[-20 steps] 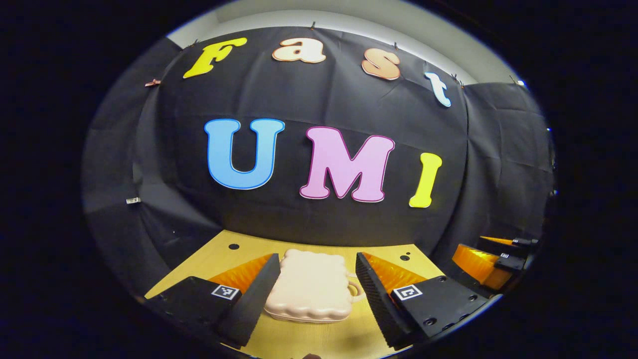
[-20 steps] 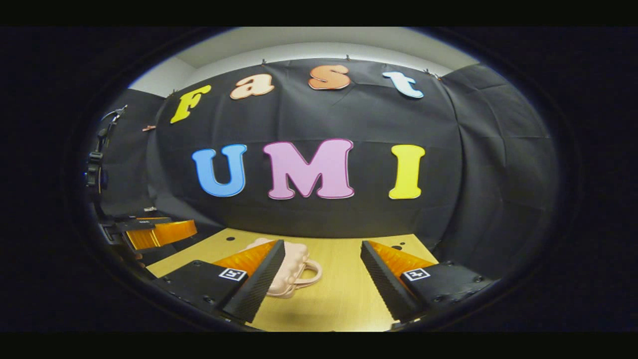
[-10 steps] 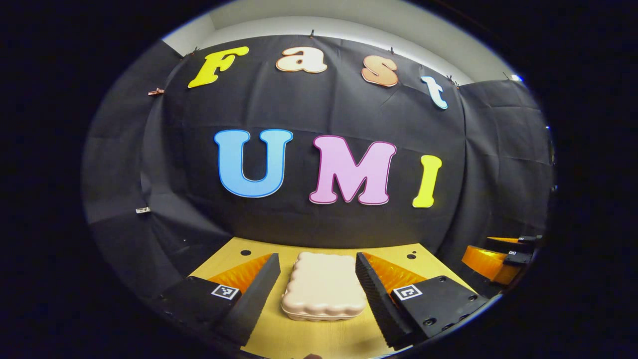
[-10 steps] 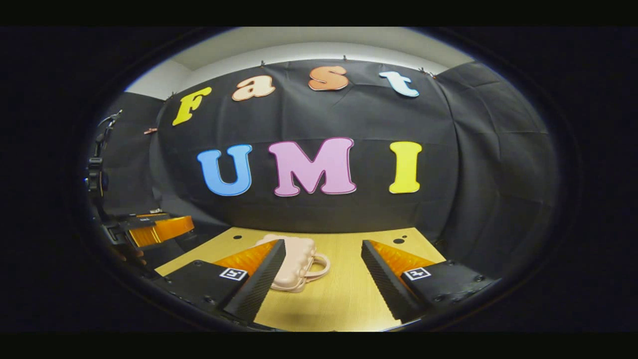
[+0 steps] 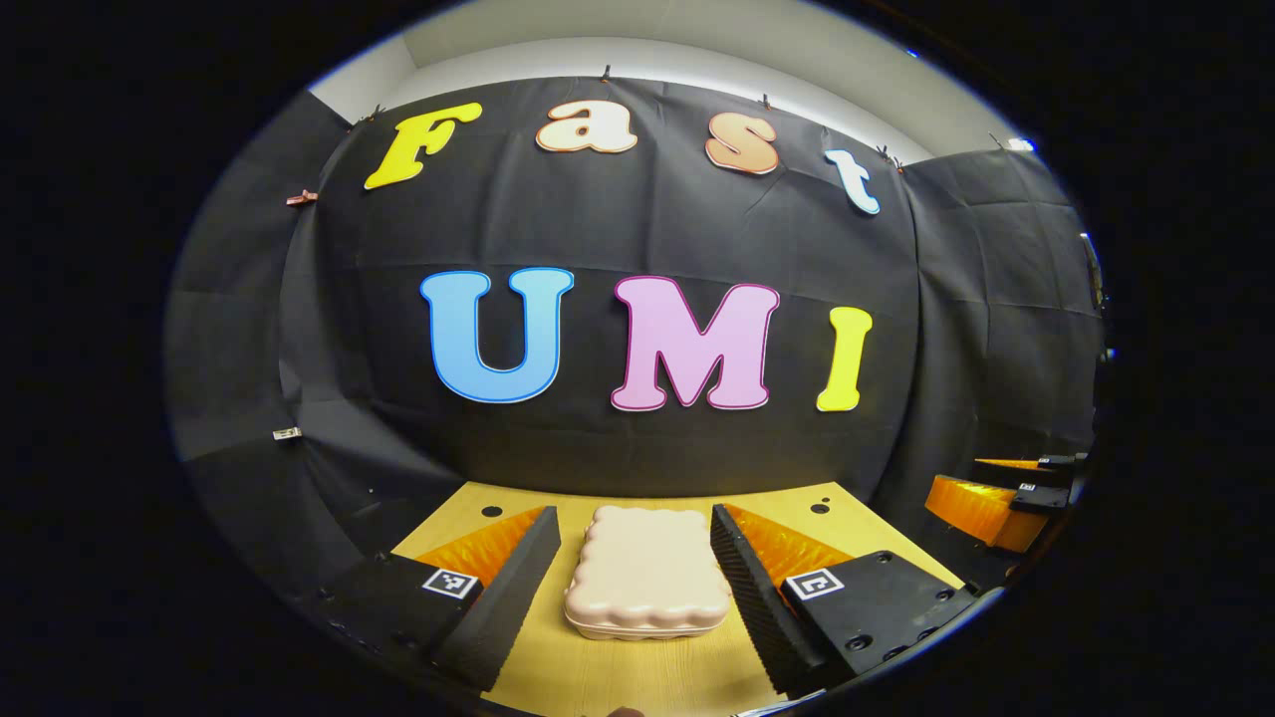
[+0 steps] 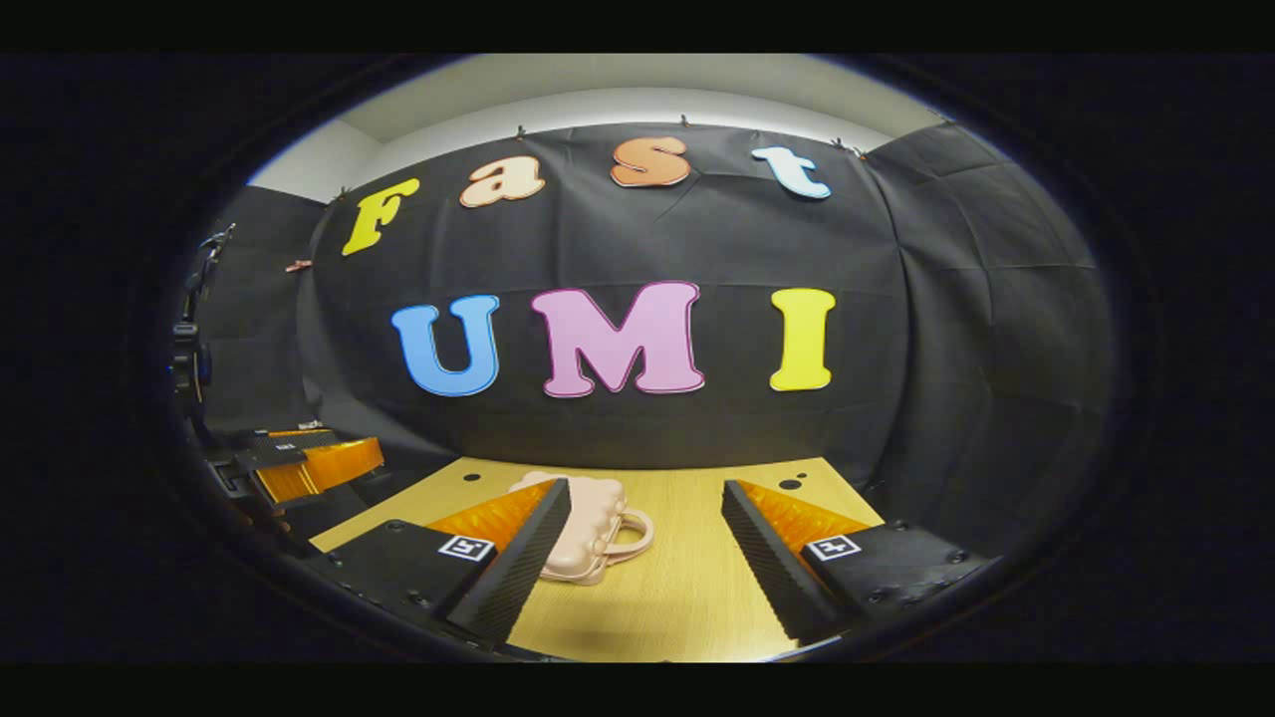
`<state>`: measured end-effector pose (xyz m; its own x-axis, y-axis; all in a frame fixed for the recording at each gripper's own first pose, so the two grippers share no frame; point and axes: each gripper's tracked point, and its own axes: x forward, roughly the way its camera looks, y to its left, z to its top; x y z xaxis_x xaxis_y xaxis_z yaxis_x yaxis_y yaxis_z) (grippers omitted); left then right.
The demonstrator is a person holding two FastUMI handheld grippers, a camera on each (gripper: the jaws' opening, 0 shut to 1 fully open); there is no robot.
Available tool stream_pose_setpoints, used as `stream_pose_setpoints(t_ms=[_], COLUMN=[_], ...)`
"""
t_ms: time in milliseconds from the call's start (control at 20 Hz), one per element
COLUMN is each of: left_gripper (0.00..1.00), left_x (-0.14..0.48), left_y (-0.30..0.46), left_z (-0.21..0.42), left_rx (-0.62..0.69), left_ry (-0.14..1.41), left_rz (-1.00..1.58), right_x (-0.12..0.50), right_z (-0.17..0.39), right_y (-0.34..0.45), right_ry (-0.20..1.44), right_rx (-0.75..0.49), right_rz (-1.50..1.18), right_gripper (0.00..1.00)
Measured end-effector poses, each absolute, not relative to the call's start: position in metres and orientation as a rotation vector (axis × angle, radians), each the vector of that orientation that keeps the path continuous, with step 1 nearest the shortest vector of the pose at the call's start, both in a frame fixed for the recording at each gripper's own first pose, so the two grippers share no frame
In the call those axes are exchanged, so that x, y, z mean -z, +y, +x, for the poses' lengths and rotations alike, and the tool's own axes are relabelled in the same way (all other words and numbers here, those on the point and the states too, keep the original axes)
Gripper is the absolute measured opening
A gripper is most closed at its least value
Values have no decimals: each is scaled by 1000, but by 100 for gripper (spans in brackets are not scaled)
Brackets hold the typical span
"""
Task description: First open the suitcase, pack the skin care products into it, and then close the suitcase.
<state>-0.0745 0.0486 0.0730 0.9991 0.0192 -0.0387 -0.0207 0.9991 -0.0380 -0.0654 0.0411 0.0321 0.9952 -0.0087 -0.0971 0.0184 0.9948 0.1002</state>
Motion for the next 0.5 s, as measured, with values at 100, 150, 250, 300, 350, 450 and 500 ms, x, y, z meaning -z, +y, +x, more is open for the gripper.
stream_pose_setpoints(t_ms=[100,150,250,300,350,450,500], left_gripper=[96,96,96,96,96,96,96], left_x=[-69,-68,-68,-69,-69,-68,-68], left_y=[52,54,54,54,52,50,49], left_z=[-78,-80,-83,-85,-87,-88,-88], left_rx=[-25,-29,-36,-35,-30,-22,-23], left_ry=[41,39,29,28,28,28,27], left_rz=[-23,-7,20,22,18,5,5], right_x=[-31,-30,-33,-32,-30,-30,-30], right_z=[-69,-71,-73,-75,-76,-77,-79], right_y=[44,47,45,45,48,50,50], right_ry=[100,101,89,92,95,98,98], right_rx=[10,6,12,11,8,5,4], right_rz=[110,112,99,98,100,105,105], right_gripper=[97,97,97,97,97,97,97])
